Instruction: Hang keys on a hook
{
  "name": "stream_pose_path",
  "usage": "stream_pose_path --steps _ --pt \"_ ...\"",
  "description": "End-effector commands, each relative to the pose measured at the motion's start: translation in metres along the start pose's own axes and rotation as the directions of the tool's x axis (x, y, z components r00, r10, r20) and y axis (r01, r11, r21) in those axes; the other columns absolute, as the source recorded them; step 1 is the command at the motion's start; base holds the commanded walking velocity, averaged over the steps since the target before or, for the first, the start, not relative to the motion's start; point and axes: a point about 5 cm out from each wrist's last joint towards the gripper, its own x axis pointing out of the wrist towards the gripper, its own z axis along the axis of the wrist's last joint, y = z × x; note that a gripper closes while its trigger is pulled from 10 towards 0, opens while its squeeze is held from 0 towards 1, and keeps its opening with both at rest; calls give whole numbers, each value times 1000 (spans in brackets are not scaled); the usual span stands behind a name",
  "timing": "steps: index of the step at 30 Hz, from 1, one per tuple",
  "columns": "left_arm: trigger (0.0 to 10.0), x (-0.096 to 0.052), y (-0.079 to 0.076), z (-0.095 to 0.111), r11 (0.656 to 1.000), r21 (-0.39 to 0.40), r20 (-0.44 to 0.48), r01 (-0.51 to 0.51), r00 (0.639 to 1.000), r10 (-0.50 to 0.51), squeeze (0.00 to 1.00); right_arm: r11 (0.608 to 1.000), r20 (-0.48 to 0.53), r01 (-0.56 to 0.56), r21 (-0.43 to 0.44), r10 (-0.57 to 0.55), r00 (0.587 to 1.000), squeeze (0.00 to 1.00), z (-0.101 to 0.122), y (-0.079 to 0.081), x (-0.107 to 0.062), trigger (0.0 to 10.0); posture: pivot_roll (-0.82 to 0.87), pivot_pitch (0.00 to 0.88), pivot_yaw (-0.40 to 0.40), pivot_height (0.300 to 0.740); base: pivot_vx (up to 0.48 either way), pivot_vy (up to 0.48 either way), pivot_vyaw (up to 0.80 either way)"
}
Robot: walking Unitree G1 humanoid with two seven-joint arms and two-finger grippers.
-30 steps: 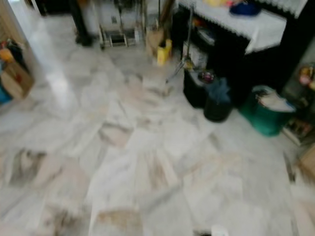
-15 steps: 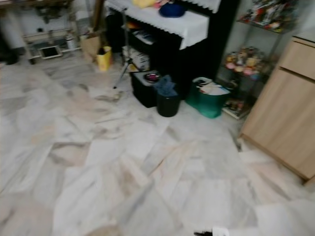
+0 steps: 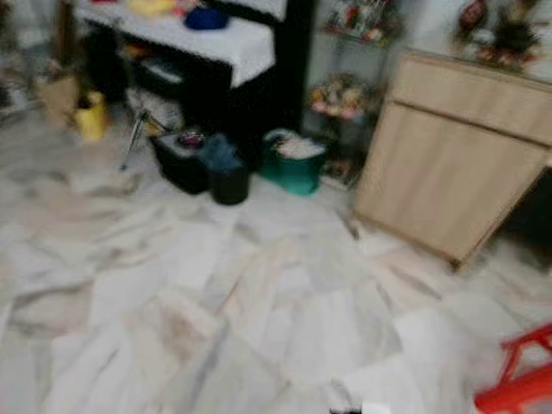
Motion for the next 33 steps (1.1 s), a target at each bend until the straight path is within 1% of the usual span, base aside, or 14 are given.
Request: stream_pose_path --steps 1,8,21,33 --pt "10000 -3 3 -8 1000 1 -18 -3 1000 3 0 1000 16 -2 9 2 1000 0 4 2 1 10000 122 0 -11 726 0 0 -744" --pt "10000 -3 2 -8 1000 24 -15 5 1000 -5 0 1000 15 -2 16 2 1000 0 3 1 0 10000 117 0 -11 726 0 0 -744" --pt "10000 -3 -3 -9 999 31 -15 13 1000 -12 0 1000 14 3 11 -4 1000 0 3 -3 0 10000 120 0 -28 726 0 0 -744" --pt "10000 -2 -2 -6 997 68 -10 21 1000 -21 0 1000 18 5 19 -5 1000 0 4 -2 0 10000 114 0 -14 726 0 0 -744"
